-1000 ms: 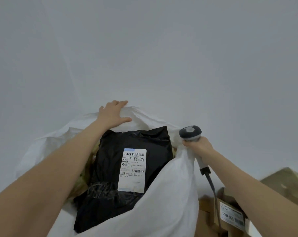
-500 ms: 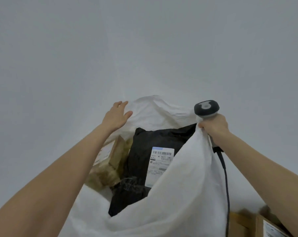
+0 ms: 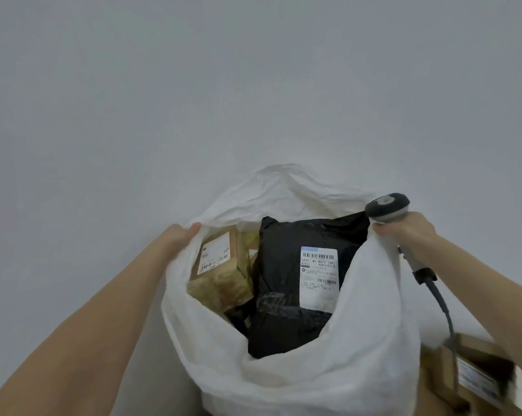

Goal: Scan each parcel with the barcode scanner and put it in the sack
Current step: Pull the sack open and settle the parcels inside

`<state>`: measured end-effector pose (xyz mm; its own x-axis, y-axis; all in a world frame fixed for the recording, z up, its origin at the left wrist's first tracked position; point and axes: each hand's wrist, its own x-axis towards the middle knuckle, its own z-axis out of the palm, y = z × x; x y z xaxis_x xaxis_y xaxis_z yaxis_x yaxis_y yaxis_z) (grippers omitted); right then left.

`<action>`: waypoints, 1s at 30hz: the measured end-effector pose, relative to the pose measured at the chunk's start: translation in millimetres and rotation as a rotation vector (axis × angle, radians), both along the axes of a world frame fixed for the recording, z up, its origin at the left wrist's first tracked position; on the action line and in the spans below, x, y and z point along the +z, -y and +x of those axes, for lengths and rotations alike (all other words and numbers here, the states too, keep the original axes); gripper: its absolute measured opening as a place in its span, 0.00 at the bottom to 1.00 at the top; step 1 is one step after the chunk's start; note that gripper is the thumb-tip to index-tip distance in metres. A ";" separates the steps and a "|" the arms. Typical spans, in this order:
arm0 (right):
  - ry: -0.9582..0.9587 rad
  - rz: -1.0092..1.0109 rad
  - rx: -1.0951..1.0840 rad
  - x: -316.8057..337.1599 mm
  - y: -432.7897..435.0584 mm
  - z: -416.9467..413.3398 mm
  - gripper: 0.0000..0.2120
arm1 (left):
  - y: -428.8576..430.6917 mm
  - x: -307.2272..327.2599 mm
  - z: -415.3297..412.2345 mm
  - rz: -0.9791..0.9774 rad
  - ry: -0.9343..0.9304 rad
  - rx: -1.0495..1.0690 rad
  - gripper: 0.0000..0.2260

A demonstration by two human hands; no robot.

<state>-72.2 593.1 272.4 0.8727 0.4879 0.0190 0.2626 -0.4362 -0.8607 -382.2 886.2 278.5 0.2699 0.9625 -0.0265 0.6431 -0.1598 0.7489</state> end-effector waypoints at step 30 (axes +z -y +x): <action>-0.053 0.173 0.073 -4.9 -0.5 -36.1 0.11 | 111.8 19.1 -9.0 0.111 0.338 0.153 0.19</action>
<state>-108.3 593.6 267.5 0.8370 0.5436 0.0627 0.2402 -0.2620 -0.9347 -391.2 774.4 297.7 0.0984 0.9843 0.1463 0.3858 -0.1732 0.9062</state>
